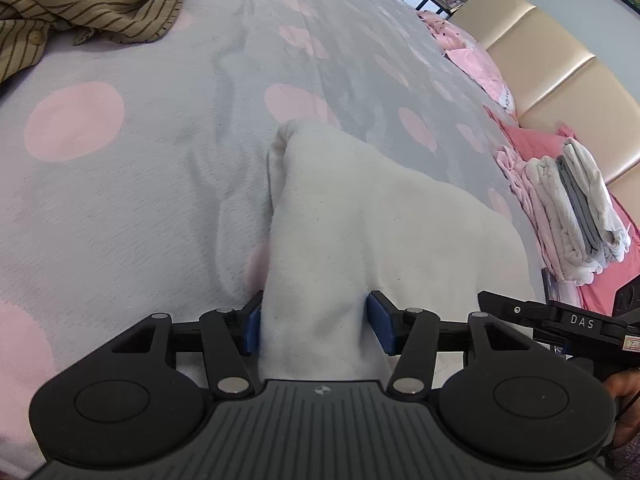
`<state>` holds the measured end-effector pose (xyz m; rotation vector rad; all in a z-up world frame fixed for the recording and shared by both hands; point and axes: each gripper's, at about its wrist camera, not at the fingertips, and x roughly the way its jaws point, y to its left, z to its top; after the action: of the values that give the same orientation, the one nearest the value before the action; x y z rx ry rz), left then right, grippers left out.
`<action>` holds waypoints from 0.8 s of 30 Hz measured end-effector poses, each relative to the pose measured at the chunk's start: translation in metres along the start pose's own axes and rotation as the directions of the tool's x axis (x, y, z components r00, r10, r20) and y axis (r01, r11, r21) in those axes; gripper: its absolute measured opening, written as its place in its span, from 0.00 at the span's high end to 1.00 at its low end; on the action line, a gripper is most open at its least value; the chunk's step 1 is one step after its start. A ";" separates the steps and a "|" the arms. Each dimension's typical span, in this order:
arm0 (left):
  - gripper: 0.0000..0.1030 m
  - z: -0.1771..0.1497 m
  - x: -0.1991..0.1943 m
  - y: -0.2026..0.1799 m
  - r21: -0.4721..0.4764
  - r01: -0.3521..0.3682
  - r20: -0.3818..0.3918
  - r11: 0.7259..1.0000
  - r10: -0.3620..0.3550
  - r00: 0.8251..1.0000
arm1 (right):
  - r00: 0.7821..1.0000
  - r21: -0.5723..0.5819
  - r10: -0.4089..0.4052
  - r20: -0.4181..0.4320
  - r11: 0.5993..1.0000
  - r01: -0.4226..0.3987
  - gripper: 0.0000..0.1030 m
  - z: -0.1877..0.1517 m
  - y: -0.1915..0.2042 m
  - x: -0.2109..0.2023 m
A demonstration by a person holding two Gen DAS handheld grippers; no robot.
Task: Fold clothes
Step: 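Lift the folded sweatshirt with both tools and carry it toward the pillows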
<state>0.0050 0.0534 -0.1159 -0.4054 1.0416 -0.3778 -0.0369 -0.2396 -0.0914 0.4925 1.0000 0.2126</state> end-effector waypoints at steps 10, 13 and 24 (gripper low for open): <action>0.76 -0.002 -0.006 -0.012 0.072 0.004 0.064 0.997 -0.009 0.998 | 0.997 0.024 0.072 0.034 0.997 -0.073 0.63 0.000 -0.006 -0.005; 0.77 -0.003 -0.012 -0.017 0.086 -0.002 0.083 0.996 -0.005 0.997 | 0.995 0.004 0.083 0.055 0.997 -0.083 0.64 -0.001 -0.003 -0.013; 0.78 0.011 -0.051 -0.051 0.156 0.050 0.201 0.986 -0.081 0.976 | 0.978 0.010 0.158 0.135 0.987 -0.160 0.65 0.012 0.009 -0.052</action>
<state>-0.0140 0.0356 -0.0474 -0.3365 0.7925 -0.4602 -0.0538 -0.2557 -0.0432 0.5993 0.8336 0.3085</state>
